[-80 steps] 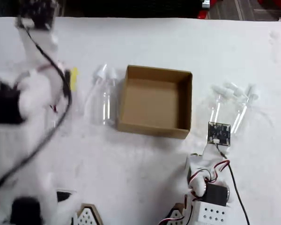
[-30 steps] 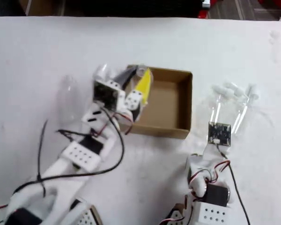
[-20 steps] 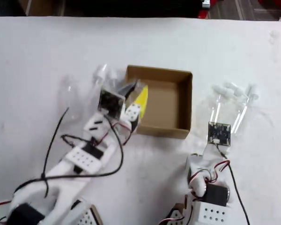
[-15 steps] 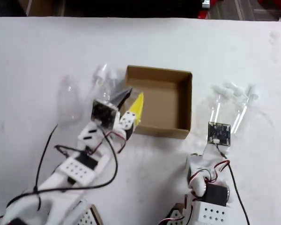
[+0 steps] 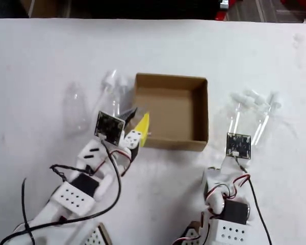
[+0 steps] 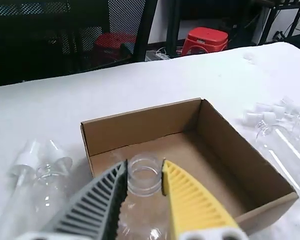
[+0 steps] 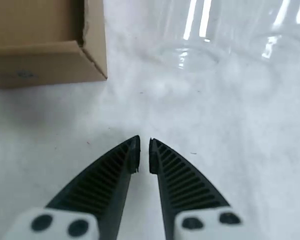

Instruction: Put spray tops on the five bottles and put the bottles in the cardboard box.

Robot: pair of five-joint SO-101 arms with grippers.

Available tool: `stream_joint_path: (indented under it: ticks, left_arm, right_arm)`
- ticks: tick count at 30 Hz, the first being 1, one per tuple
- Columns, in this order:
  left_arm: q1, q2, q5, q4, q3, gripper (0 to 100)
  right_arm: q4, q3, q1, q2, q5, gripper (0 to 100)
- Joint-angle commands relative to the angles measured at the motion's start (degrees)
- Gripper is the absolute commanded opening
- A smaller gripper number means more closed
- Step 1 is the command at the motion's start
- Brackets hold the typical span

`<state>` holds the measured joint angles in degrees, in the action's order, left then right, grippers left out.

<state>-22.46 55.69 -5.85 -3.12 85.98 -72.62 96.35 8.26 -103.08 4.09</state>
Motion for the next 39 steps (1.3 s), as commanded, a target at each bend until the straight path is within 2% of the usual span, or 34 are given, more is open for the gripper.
stream_joint_path:
  ticks: [1,12,18,31,35,37,39]
  left_arm:
    - [1.2,3.4,0.7,4.0,-3.4,2]
    - [0.0,9.8,0.4,11.4,-3.5,2]
    - [-0.1,13.2,0.5,18.4,-3.5,2]
    - [0.0,13.4,0.2,18.8,-3.5,3]
    - [0.0,13.4,-2.6,19.5,-3.5,12]
    - [-0.1,13.4,-3.4,21.3,-4.0,18]
    - [0.0,13.3,-3.6,24.6,-6.0,20]
  right_arm:
    - [-0.1,0.5,0.5,-0.2,-0.6,1.7]
    - [-0.1,0.5,0.5,-0.2,-0.6,1.7]
    - [-0.1,0.5,0.5,-0.2,-0.6,1.7]
    - [-0.1,0.5,0.5,-0.2,-0.6,1.7]
    - [-0.1,0.5,0.5,-0.2,-0.6,1.7]
    - [-0.1,0.5,0.5,-0.2,-0.6,1.7]
    - [-0.1,0.5,0.5,-0.2,-0.6,1.7]
